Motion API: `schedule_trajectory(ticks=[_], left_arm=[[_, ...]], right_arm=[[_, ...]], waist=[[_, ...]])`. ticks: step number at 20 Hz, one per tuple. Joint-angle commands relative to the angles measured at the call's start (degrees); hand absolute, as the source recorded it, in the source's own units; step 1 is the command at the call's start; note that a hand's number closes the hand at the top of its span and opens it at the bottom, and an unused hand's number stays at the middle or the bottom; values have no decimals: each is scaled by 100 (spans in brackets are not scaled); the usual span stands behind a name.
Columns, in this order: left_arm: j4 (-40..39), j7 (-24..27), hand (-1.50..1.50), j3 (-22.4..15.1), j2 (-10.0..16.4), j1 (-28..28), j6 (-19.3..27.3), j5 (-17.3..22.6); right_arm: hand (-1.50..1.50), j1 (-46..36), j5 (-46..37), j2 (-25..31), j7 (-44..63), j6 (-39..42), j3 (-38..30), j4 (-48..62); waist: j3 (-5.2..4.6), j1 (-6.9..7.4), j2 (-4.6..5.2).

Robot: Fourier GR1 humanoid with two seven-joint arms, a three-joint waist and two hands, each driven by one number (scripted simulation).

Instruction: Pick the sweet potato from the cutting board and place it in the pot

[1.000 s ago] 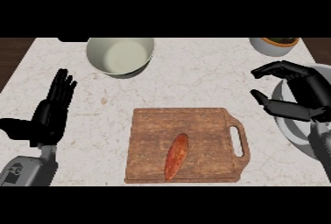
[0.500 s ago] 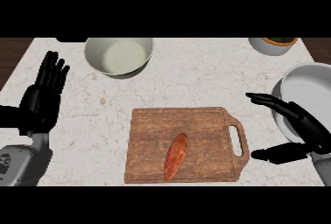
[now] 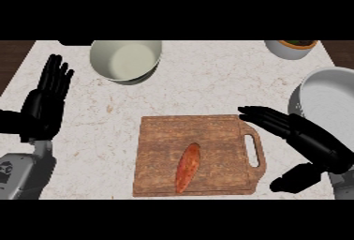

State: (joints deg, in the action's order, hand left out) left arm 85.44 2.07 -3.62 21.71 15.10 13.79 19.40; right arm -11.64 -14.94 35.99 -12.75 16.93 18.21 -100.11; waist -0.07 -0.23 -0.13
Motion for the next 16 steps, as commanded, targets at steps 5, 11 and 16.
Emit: schedule_trajectory(ticks=[5,11,16], left_arm=[[228,-287,0,172,17,-15,-83,-106],[321,-218,0,183,-294,-143,-76,-342],[251,-358,0,351,-334,-45,-308,-479]], right_arm=[[-150,-153,-822,-827,1887,407,901,-569],[-150,-269,-1129,-1338,2218,844,953,-147],[-150,206,-1823,-1788,1990,589,1277,-44]], waist=[[4,35,7],[7,37,11],[7,22,11]])
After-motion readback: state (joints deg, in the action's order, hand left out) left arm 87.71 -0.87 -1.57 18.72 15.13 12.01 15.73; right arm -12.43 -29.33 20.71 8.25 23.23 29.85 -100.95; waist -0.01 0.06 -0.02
